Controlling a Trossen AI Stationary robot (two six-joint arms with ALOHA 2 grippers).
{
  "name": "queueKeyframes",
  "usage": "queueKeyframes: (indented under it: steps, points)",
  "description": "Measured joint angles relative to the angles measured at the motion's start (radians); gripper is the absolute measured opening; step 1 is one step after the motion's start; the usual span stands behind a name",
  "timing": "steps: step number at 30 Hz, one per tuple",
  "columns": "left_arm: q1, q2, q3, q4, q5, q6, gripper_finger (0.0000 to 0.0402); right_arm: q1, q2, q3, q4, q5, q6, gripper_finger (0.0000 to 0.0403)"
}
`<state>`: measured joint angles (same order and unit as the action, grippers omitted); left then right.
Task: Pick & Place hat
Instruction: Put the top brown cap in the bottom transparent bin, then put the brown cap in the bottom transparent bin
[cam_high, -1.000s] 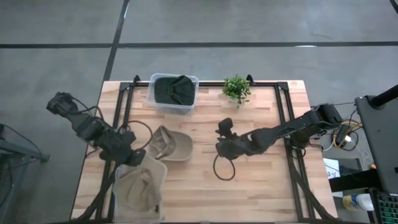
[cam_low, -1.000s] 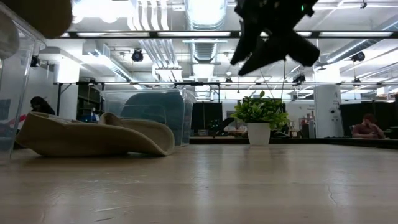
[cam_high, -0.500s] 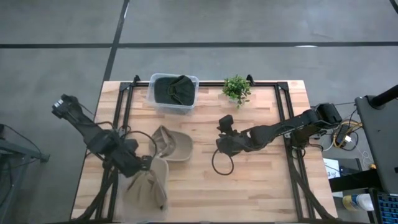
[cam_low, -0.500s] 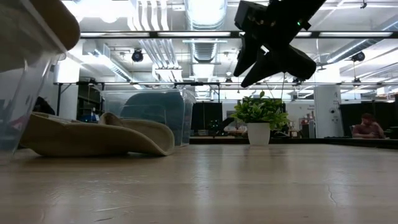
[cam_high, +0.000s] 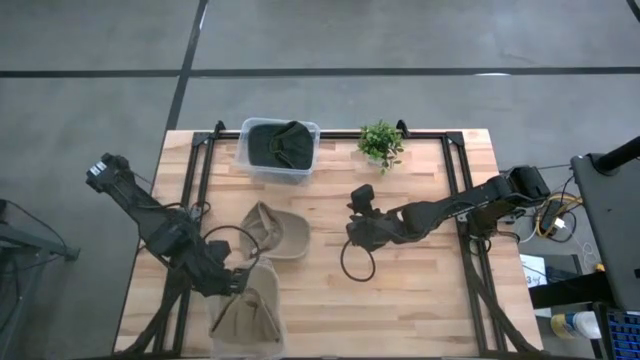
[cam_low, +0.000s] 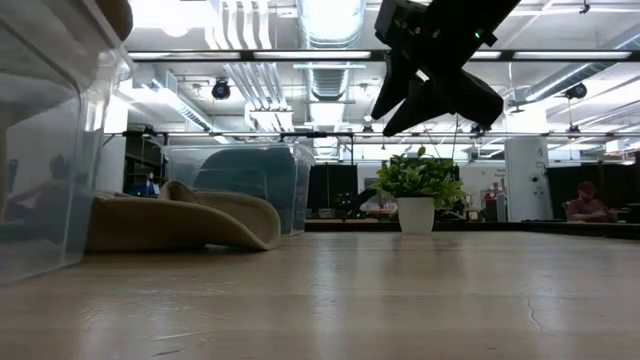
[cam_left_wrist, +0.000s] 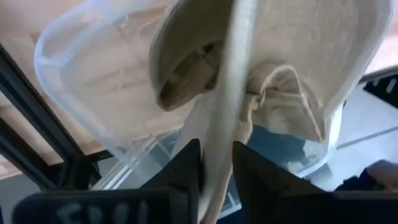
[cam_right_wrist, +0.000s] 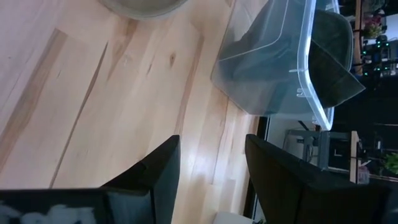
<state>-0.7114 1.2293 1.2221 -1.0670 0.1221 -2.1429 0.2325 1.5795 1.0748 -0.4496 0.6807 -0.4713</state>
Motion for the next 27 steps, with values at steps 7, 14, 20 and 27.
queueKeyframes:
  steps: [7,14,20,27]
  points:
    - [-0.017,-0.008,0.0,-0.036,0.065,0.033,0.0123,0.0,0.0,0.0,0.016,0.0,0.001,0.0175]
    - [-0.018,-0.055,0.0,-0.094,0.003,0.135,0.0125,-0.002,0.0,0.0,0.033,-0.084,0.113,0.0173]
    - [-0.018,-0.099,0.0,-0.119,-0.31,0.345,0.0126,-0.01,0.0,0.0,0.127,-0.3,0.268,0.0172]
    - [-0.017,-0.126,0.0,-0.112,-0.712,0.69,0.0126,-0.036,0.003,0.0,0.278,-0.35,0.451,0.0163]
